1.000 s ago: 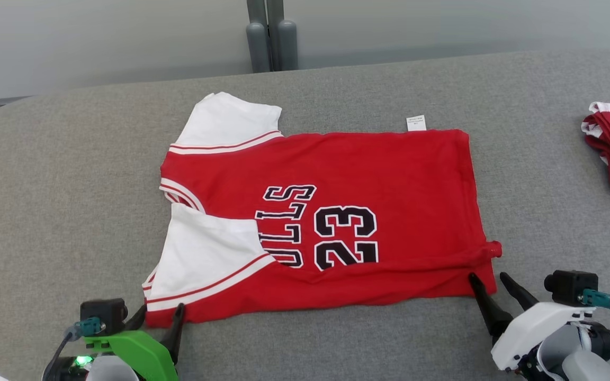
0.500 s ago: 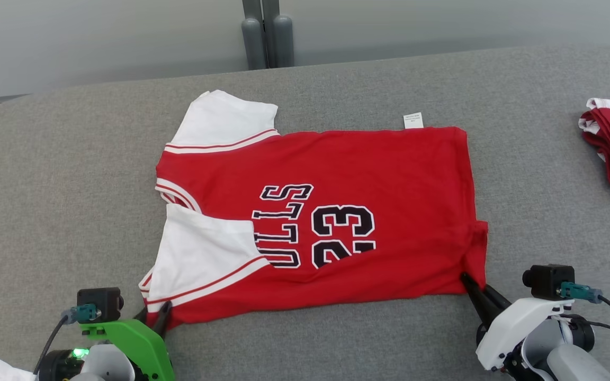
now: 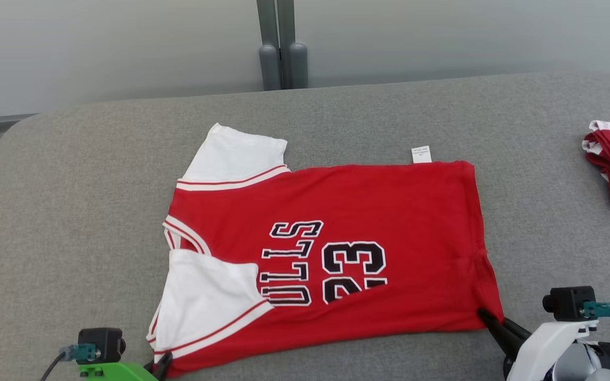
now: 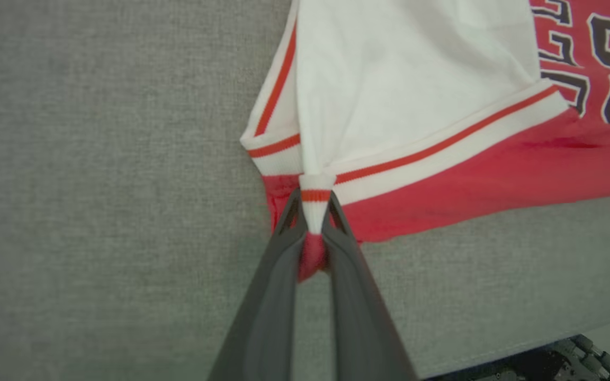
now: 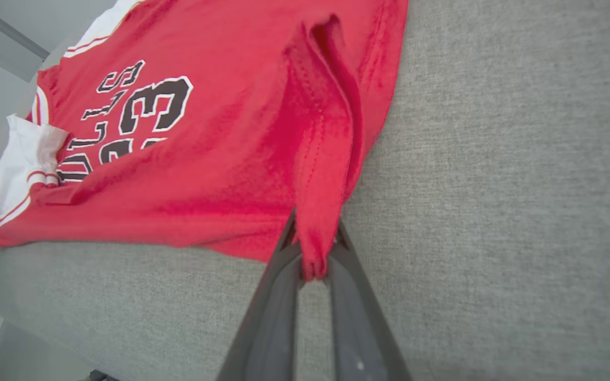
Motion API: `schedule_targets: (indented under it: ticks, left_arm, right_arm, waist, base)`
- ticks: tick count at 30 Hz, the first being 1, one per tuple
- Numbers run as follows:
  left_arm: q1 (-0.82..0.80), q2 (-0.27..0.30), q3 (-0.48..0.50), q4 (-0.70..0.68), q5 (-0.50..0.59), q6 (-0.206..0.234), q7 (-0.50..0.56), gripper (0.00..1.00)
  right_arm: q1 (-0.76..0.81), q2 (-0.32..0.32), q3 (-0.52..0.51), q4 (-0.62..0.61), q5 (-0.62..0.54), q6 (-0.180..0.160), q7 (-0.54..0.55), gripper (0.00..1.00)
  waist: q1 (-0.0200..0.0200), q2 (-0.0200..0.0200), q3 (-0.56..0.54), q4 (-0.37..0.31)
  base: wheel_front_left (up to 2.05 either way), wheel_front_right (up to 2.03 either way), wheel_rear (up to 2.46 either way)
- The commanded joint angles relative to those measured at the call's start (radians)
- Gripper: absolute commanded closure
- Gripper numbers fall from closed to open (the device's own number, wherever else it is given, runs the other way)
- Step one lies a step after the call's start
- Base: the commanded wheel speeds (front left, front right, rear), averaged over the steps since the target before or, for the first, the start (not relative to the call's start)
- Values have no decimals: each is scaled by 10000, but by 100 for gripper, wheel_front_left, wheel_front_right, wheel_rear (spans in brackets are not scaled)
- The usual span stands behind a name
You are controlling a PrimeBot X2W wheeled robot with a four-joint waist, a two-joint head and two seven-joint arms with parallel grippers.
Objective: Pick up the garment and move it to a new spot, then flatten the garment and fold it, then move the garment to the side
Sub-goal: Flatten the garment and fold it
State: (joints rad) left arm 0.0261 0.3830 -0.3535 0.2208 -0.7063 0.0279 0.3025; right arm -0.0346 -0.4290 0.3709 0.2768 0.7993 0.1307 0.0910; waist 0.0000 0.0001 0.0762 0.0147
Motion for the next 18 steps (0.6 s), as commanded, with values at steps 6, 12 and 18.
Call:
schedule_targets:
  ticks: [6, 12, 18]
  left_arm:
    - [1275, 483, -53, -1730, -373, 644, 1157, 100]
    - [1828, 728, -14, -2924, -529, 1141, 1817, 67]
    - [1513, 913, 69, -2910, -480, 985, 1783, 0]
  right_arm:
    - [851, -541, -326, -531, 521, 1, 636, 100]
    - [1315, -682, -738, -927, 766, 1, 1371, 6]
    - [1408, -475, -1255, -1245, 707, 3, 1842, 0]
  waist:
    - [0, -1, -26, 144]
    - [0, -1, 30, 141]
    - [0, -1, 10, 71]
  base:
    - [0, 0, 0]
    - [0, 0, 0]
    - [0, 0, 0]
